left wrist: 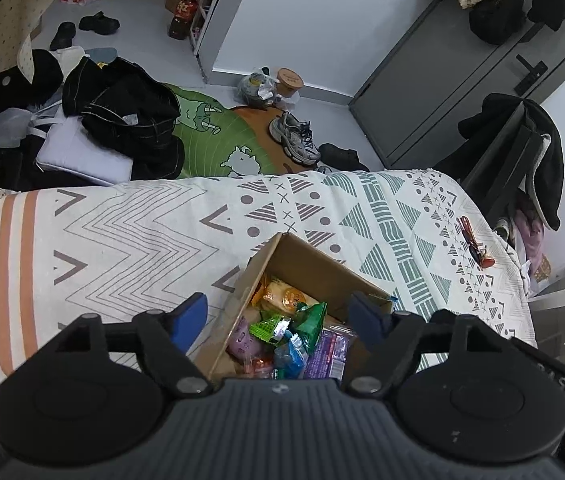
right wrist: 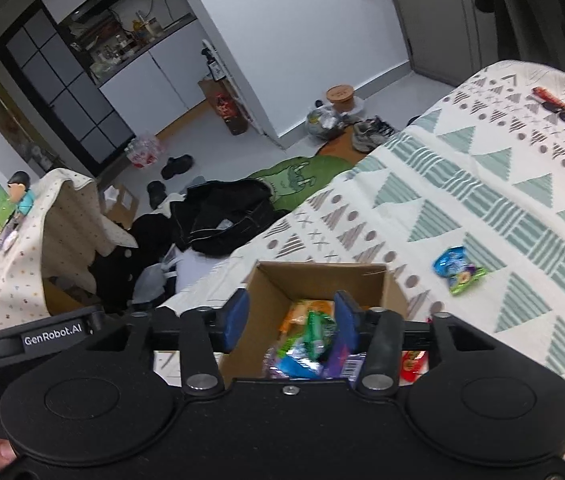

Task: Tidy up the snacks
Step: 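Withdraw both tools from the box toward the red bar and blue candy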

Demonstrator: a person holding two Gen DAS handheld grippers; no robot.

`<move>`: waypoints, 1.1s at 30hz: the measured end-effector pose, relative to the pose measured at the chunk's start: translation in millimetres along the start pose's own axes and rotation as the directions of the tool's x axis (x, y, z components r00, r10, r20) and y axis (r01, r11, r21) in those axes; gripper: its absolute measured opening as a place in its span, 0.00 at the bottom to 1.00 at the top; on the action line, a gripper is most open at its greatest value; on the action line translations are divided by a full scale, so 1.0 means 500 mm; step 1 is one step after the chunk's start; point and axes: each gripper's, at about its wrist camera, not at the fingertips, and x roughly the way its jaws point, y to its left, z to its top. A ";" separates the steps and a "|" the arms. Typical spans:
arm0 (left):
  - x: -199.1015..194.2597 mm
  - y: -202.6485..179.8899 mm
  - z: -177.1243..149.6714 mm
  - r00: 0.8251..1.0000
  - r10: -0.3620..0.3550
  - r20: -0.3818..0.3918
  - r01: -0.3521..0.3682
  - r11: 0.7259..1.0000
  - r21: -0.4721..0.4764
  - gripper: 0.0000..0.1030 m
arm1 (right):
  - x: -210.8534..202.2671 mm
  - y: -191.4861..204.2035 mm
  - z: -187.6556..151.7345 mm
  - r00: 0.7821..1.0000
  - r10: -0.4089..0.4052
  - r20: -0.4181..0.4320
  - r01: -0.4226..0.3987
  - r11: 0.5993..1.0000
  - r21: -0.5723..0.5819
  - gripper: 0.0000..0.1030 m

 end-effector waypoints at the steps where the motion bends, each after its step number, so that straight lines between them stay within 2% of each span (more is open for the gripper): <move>1: 0.001 -0.003 -0.001 1.000 0.001 -0.001 -0.001 1.000 0.002 0.75 | -0.006 -0.005 0.001 1.000 -0.010 0.004 0.010 1.000 0.000 0.52; 4: 0.002 -0.011 -0.005 1.000 -0.002 -0.006 0.002 1.000 0.004 0.78 | -0.020 -0.022 0.002 1.000 -0.027 0.007 0.027 1.000 0.002 0.55; 9: -0.004 -0.031 -0.009 1.000 -0.023 0.012 0.023 1.000 0.014 0.92 | -0.051 -0.039 0.008 0.998 -0.060 0.035 0.061 0.998 -0.024 0.73; 13: -0.001 -0.051 -0.014 0.999 -0.029 0.034 0.029 1.000 -0.002 1.00 | -0.075 -0.057 0.017 0.995 -0.072 0.066 0.075 0.996 -0.042 0.84; 15: 0.000 -0.067 -0.019 0.999 -0.036 0.036 0.035 0.999 0.011 1.00 | -0.087 -0.069 0.021 0.994 -0.071 0.079 0.075 0.996 -0.048 0.91; 18: 0.000 -0.095 -0.022 0.998 -0.034 0.047 0.032 0.998 0.050 1.00 | -0.099 -0.094 0.025 0.991 -0.085 0.099 0.089 0.995 -0.042 0.93; 25: 0.023 -0.149 -0.040 0.998 -0.045 0.050 0.041 0.996 0.076 1.00 | -0.104 -0.169 0.023 0.990 -0.104 0.099 0.106 0.994 -0.017 0.95; 33: 0.071 -0.230 -0.066 0.999 -0.035 0.028 0.030 0.986 0.164 1.00 | -0.099 -0.292 0.004 0.990 -0.087 0.111 0.082 0.995 0.053 0.96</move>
